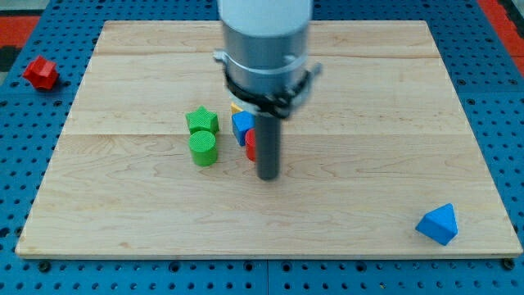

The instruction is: Push the blue triangle to the right of the red circle

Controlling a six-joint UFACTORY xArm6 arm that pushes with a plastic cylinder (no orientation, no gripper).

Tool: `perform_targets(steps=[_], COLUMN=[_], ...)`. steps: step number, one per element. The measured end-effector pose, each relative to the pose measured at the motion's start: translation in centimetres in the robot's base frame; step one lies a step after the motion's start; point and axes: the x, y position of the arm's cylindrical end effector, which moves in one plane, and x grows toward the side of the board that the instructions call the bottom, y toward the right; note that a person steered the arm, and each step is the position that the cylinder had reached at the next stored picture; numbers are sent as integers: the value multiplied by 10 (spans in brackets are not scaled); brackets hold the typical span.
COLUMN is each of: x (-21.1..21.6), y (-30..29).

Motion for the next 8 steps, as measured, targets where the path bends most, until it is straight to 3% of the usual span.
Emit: perform_targets(steps=[2,3,4,8], x=[-20,58,79,-16], y=[218,246,200,-2])
